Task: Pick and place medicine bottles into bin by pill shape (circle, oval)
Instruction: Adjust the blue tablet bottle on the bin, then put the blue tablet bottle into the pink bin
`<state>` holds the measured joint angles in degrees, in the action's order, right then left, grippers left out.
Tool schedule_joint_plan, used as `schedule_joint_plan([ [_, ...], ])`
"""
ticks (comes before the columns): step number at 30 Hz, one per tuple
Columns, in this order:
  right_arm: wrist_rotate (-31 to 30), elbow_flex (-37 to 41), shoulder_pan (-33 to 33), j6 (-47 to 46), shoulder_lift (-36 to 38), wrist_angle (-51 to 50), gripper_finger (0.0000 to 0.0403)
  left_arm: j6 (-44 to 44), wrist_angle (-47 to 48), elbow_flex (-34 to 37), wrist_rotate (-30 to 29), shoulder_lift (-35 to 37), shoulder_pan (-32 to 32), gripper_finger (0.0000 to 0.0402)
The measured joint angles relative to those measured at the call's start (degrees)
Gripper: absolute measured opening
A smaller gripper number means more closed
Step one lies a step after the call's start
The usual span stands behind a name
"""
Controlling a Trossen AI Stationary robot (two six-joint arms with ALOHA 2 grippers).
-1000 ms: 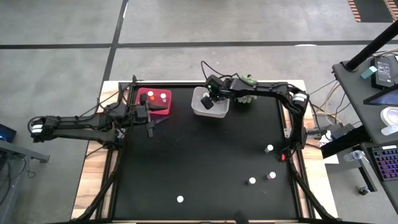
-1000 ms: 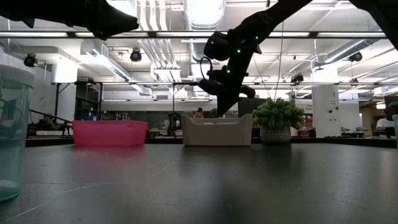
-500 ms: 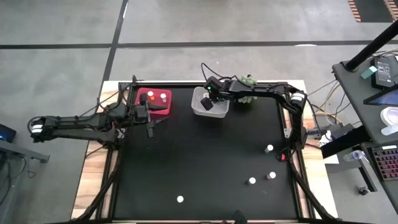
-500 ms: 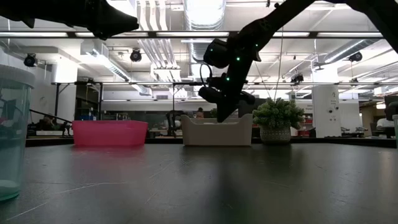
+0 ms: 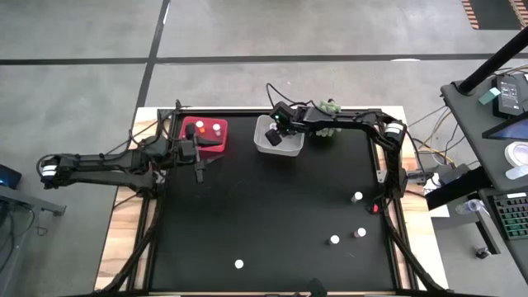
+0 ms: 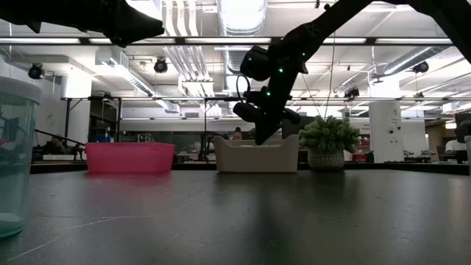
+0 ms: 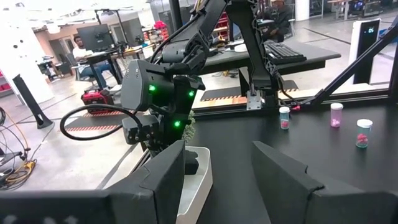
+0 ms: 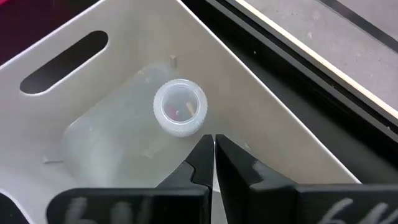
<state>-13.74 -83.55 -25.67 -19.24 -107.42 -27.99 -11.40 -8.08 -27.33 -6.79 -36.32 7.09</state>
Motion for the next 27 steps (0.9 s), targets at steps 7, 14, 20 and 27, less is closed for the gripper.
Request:
schedule_joint_plan([
  [7, 0.03, -0.4, 0.02, -0.26, 3.85, -4.19, 0.0009, 0.0, 0.0, 0.0, 0.0, 0.0, 0.02, 0.0169],
  [14, 0.07, -0.42, 2.94, 0.94, 8.43, -9.87, 0.0009, 0.0, 0.0, 0.0, 0.0, -0.04, 0.0, 0.0169],
  [20, 0.17, 0.52, 9.3, 3.4, 13.5, -11.35, 0.0009, 0.0, 0.01, 0.0, 0.0, -0.08, 0.02, 0.0169],
  [27, 0.2, 5.07, 18.23, 3.43, 20.15, -12.25, 0.0009, 0.4, -0.02, 0.0, 0.0, -0.09, 0.0, 0.0169],
])
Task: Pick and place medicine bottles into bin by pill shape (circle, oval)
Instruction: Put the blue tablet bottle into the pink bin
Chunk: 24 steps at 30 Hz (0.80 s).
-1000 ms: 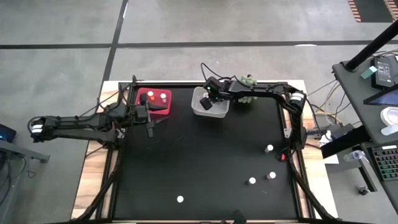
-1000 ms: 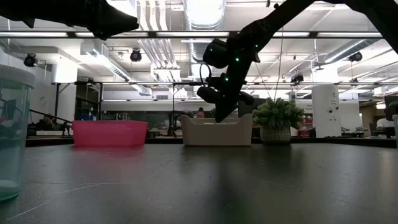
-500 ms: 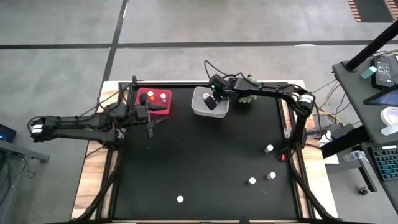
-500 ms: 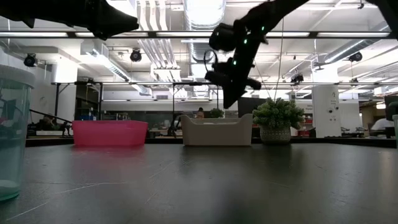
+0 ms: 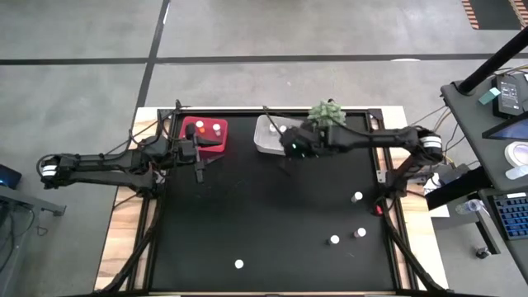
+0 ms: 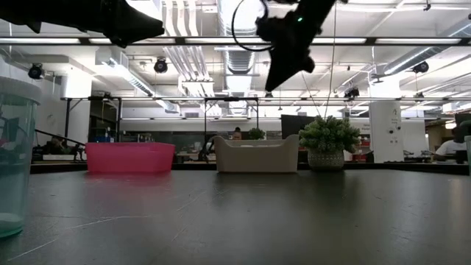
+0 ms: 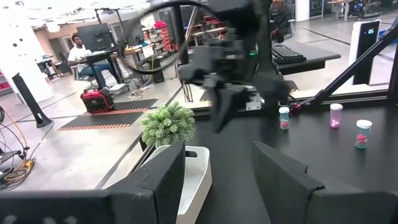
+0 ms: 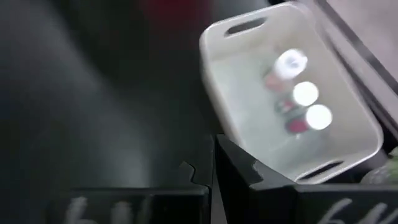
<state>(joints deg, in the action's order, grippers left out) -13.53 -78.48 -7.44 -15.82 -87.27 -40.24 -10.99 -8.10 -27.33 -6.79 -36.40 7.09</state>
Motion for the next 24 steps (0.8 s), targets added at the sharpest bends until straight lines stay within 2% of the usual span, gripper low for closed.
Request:
schedule_joint_plan([
  [4, -0.03, 5.68, 5.26, 0.15, 4.28, 1.64, 0.0009, 0.13, -0.03, 0.0, 0.0, -0.11, 0.0, 0.0169],
  [7, 0.02, 11.14, 8.82, 0.53, 7.43, 7.12, 0.0009, 0.15, 0.0, 0.0, 0.0, -0.6, 0.0, 0.0169],
  [11, -0.04, 21.17, 12.27, 5.25, 11.53, 23.76, 0.0009, 1.35, -0.34, 0.0, 0.02, -2.02, 0.0, 0.0169],
  [15, 0.35, 30.97, 13.43, 11.23, 14.94, 39.35, 0.0009, 7.23, -0.74, 0.0, 0.59, -3.78, -0.01, 0.0169],
  [24, 6.51, 46.09, 11.41, 20.62, 23.54, 63.2, 0.0009, 21.62, -0.93, -2.73, 2.23, -9.79, -5.03, 0.0169],
])
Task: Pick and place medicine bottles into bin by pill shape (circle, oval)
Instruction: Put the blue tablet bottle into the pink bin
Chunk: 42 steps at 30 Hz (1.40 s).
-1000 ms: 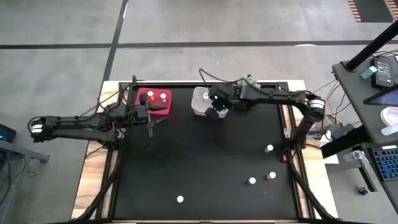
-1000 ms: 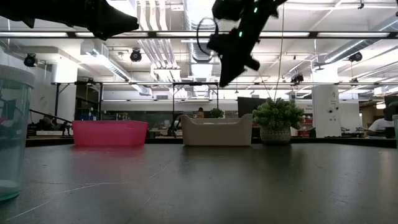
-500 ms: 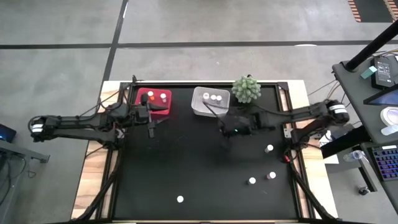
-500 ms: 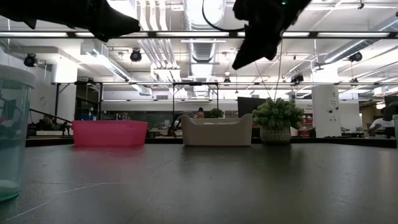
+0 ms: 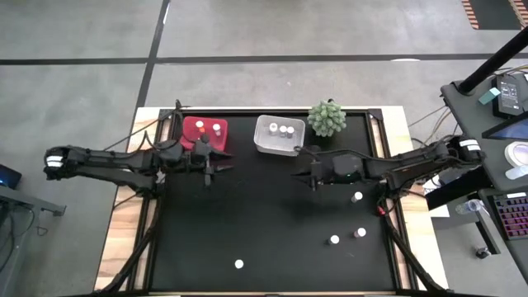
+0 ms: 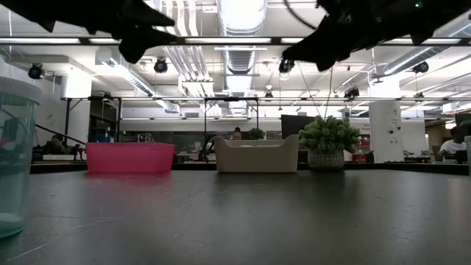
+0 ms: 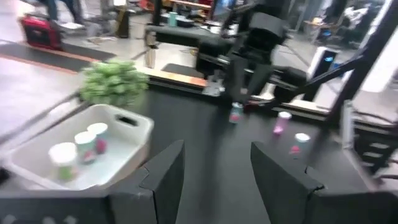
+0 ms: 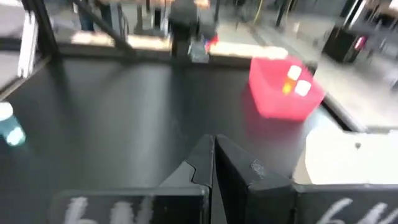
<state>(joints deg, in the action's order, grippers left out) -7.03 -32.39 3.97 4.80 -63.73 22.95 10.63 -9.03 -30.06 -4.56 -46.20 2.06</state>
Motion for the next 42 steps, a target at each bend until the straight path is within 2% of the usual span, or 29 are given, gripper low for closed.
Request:
schedule_joint_plan([
  [6, 0.22, 5.16, 0.02, 7.3, 7.67, 7.46, 0.0009, 3.47, 1.1, -6.32, -0.06, -6.4, -6.15, 0.0169],
  [10, 0.2, 6.23, -0.01, 9.55, 12.4, 8.03, 0.0009, 7.75, 6.11, -12.24, -0.3, -11.58, -10.01, 0.0169],
  [16, 0.22, 7.22, 0.02, 10.96, 15.66, 7.81, 0.0009, 19.88, 28.25, -26.41, -0.39, -22.03, -16.85, 0.0169],
  [23, 0.07, 7.55, -0.01, 12.47, 16.47, 7.77, 0.0009, 32.27, 55.45, -47.59, -0.08, -37.94, -26.53, 0.0169],
  [27, 0.04, 7.55, -0.01, 12.52, 16.47, 7.75, 0.0009, 36.62, 69.54, -58.96, -0.1, -47.61, -32.55, 0.0169],
  [31, 0.02, 7.52, -0.01, 14.67, 16.6, 7.76, 0.0009, 37.08, 81.25, -69.65, 0.16, -57.89, -36.77, 0.0164],
  [36, 0.0, 6.04, -0.01, 17.47, 17.57, 7.84, 0.0009, 34.4, 85.29, -78.6, -0.37, -66.19, -37.94, 0.015],
  [42, -0.02, 5.76, -0.01, 20.78, 17.54, 7.74, 0.0009, 34.06, 82.38, -79.11, -0.47, -68.78, -38.5, 0.0148],
])
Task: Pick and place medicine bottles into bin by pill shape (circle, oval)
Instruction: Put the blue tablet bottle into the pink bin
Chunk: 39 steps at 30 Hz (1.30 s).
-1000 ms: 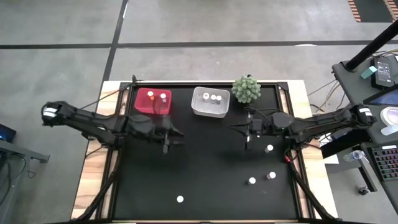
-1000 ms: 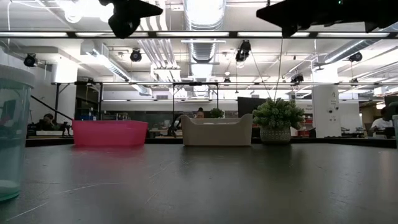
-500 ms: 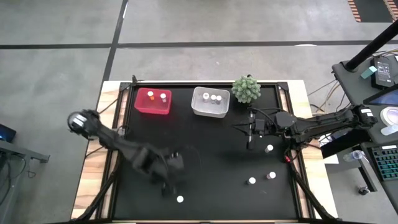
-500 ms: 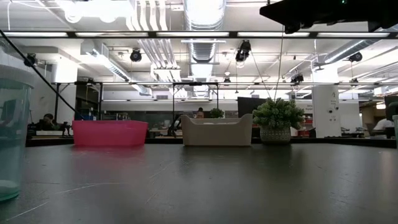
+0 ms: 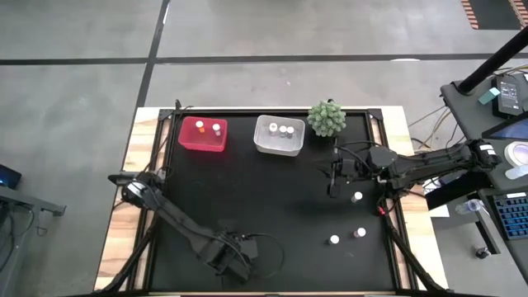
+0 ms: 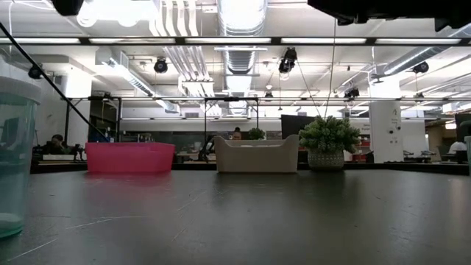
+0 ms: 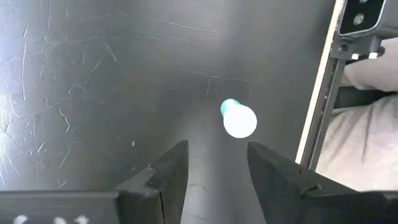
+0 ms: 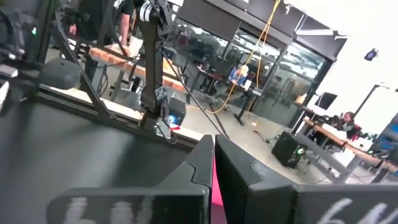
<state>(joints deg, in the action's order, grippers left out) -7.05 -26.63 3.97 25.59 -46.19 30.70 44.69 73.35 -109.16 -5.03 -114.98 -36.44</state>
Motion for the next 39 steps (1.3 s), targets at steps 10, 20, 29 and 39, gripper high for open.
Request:
schedule_joint_plan([
  [10, -0.02, -0.02, -1.15, 3.15, 0.0, 2.82, 0.0009, 2.93, -9.44, 4.0, -1.59, -0.96, -1.93, 0.0213],
  [20, -0.01, -0.02, -2.14, 2.27, -0.04, 2.82, 0.0009, 2.82, -19.2, 11.95, -3.19, -0.96, -3.57, 0.0267],
  [29, -0.01, -0.02, -2.14, 1.4, -0.07, 2.65, 0.0009, 2.99, -20.9, 13.22, -4.79, -0.87, -3.55, 0.0267],
  [39, 0.0, -0.04, -2.14, 2.1, -0.07, 2.64, 0.0009, 4.52, -24.87, 16.51, -4.58, -0.81, -3.57, 0.0263],
])
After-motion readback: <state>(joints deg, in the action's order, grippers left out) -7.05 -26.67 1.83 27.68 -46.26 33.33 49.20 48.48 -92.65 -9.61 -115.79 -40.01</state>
